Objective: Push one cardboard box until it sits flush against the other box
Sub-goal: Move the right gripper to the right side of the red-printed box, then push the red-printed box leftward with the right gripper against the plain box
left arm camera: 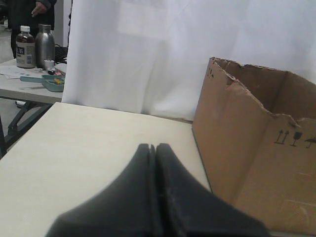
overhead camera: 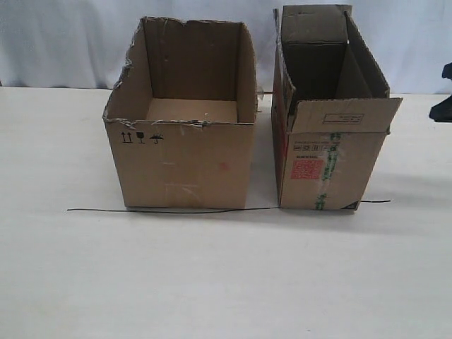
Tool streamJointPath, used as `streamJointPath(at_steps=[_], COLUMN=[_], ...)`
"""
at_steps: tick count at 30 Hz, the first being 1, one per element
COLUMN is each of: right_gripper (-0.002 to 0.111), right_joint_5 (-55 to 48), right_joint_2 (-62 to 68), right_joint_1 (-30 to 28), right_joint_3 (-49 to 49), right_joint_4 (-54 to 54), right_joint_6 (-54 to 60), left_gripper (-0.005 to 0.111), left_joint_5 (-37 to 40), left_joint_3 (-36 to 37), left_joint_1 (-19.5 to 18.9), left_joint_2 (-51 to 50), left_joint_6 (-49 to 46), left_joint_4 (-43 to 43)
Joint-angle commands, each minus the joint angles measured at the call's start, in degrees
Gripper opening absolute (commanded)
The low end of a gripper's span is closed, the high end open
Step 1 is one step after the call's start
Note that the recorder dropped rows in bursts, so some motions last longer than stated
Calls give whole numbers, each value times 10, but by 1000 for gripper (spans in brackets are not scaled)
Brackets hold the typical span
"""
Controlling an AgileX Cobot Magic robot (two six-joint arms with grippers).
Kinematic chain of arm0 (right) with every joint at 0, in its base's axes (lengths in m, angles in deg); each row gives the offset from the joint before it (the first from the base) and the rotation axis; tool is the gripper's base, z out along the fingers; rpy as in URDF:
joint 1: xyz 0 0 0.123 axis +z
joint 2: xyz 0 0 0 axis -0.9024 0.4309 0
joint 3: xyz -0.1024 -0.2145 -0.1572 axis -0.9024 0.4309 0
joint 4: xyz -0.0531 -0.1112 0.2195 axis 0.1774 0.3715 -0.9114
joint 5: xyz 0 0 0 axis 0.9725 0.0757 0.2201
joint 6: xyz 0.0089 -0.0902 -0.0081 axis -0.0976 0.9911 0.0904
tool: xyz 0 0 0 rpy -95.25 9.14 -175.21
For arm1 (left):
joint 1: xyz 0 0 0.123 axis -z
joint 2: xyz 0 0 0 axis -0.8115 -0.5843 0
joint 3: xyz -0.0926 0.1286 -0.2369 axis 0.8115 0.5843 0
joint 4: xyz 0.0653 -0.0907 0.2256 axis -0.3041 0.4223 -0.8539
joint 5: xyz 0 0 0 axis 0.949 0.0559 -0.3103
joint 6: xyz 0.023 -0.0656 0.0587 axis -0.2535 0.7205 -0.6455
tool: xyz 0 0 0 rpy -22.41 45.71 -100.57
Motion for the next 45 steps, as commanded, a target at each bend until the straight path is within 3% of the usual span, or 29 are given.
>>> streamJointPath(at_steps=[1,7,19,34,45], right_gripper=[5,5,5,5,5], right_joint_5=[-3,-38,-67,-111,-47], right_joint_2=[58,132,190,191,196], right_joint_1=[0,5,17,17,55], right_joint_3=[-13,-13,-14,-26,-27], right_joint_4=[-104,-222,-294,-284,-320], right_joint_6=[84,159,227,228,243], left_gripper=[0,0,0,0,0], left_joint_5=[-3,-3,-3,-3,-3], left_joint_3=[2,2,2,2,2], left_joint_1=[0,0,0,0,0], left_joint_2=[1,1,1,1,1], left_joint_6=[0,0,0,0,0], left_joint_4=[6,6,6,6,6])
